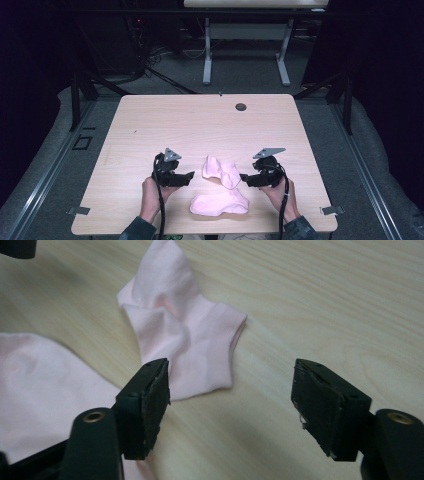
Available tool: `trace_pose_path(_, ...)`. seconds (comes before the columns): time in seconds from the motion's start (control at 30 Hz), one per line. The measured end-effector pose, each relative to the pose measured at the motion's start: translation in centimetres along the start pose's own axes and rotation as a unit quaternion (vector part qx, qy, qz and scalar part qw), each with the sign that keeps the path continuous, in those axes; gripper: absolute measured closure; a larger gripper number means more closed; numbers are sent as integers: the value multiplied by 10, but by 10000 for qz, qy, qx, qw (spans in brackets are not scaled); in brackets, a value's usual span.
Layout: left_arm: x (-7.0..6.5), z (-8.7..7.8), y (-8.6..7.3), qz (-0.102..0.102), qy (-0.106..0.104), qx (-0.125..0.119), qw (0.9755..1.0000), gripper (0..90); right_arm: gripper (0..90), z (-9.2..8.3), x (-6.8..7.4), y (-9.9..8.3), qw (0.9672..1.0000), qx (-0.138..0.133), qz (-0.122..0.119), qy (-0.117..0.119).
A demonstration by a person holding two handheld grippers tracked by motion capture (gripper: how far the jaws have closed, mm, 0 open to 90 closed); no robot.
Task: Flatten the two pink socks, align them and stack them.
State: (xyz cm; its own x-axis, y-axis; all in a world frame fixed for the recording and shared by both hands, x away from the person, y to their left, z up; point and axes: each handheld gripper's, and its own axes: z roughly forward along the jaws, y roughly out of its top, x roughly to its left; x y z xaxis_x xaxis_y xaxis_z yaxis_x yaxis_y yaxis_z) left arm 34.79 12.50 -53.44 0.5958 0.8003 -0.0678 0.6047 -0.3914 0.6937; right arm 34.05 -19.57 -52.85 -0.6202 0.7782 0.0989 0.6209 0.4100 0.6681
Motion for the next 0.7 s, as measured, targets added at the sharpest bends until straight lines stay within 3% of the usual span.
trace_pose_path(0.17,-2,29,15,91,27,355,9993,397,458,26,-3,12,9996,275,18,-37)
trace_pose_path(0.23,-2,38,19,54,-59,427,9991,420,483,33,-3,13,9992,391,8,18)
trace_pose_path(0.37,-10,52,27,284,-96,565,9980,470,528,45,0,10,9991,408,85,48)
trace_pose_path(0.53,-16,69,31,538,-128,831,9950,521,568,48,1,7,9982,598,6,31)
trace_pose_path(0.7,-22,73,33,681,-161,815,9942,607,623,53,1,4,9982,594,-12,-5)
